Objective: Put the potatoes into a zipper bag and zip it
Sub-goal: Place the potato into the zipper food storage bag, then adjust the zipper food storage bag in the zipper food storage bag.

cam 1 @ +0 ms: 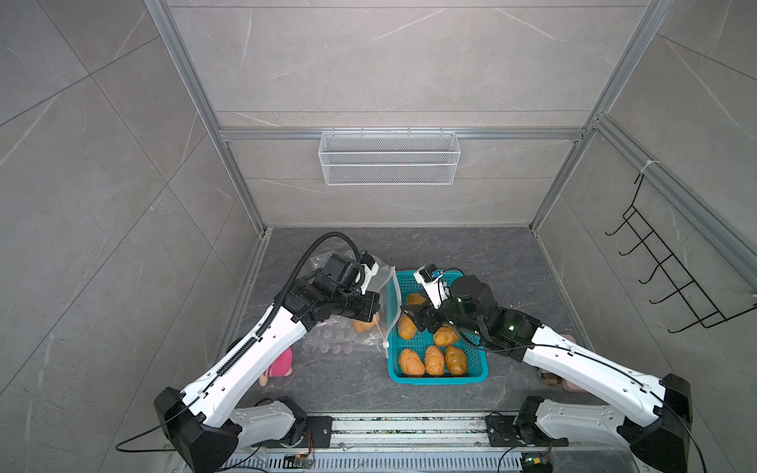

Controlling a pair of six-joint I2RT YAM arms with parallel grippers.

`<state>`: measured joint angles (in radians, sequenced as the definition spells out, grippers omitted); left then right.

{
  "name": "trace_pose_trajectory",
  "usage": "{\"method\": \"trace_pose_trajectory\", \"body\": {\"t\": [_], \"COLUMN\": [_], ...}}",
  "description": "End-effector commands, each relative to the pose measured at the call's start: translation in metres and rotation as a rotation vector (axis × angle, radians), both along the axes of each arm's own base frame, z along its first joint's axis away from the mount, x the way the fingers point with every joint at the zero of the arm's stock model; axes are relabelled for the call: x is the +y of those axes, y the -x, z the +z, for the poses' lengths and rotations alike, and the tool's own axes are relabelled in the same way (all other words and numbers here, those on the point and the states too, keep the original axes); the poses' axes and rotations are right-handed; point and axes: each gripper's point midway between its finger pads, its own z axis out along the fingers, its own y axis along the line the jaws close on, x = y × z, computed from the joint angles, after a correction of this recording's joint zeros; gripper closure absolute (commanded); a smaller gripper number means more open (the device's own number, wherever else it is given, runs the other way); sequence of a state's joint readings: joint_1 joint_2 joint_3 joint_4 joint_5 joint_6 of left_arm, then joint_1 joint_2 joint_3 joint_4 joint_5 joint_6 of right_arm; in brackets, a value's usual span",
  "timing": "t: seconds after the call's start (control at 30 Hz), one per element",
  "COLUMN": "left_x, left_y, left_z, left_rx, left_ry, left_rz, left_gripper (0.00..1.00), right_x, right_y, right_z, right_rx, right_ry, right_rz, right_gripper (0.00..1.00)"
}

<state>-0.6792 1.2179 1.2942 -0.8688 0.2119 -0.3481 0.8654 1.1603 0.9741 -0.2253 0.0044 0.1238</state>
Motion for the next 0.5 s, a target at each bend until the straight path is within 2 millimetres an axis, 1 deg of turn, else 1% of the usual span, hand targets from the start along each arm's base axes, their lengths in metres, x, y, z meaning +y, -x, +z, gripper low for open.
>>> {"method": "trace_pose_trajectory", "body": {"t": [0.0, 0.1, 0.13, 0.17, 0.23, 0.37, 0.47], "left_x": [0.006, 0.022, 0.027, 0.029, 0.031, 0.048, 0.063], "left_y": [0.003, 0.0, 0.0, 0.002, 0.008, 0.022, 0.031], "left_z": [0.017, 0.041, 0.051, 0.061, 0.075, 0.09, 0.093], "left_rx": [-0.045, -0.121, -0.151, -0.176, -0.196, -0.214, -0.234], "left_ry": [0.001, -0.031, -0.02, 0.001, 0.039, 0.044, 0.032], "left_rz": [-0.004, 0.044, 0.06, 0.068, 0.071, 0.096, 0.126], "left_gripper": [1.0, 1.0, 1.0, 1.0, 1.0, 1.0, 1.0], "right_x": [-0.024, -0.033, -0.036, -0.038, -0.04, -0.041, -0.042], "right_y": [-0.001, -0.002, -0.003, -0.004, -0.005, -0.004, -0.004], "right_z": [-0.022, -0.027, -0.03, -0.031, -0.033, -0.033, -0.033], "right_rx": [0.036, 0.031, 0.03, 0.028, 0.025, 0.02, 0.015], "right_ry": [0.048, 0.058, 0.068, 0.073, 0.076, 0.081, 0.085], "right_rz": [-0.088, -0.117, -0.132, -0.142, -0.153, -0.151, -0.151], "right_gripper": [0.27, 0.28, 0.28, 0.28, 0.29, 0.29, 0.28]}}
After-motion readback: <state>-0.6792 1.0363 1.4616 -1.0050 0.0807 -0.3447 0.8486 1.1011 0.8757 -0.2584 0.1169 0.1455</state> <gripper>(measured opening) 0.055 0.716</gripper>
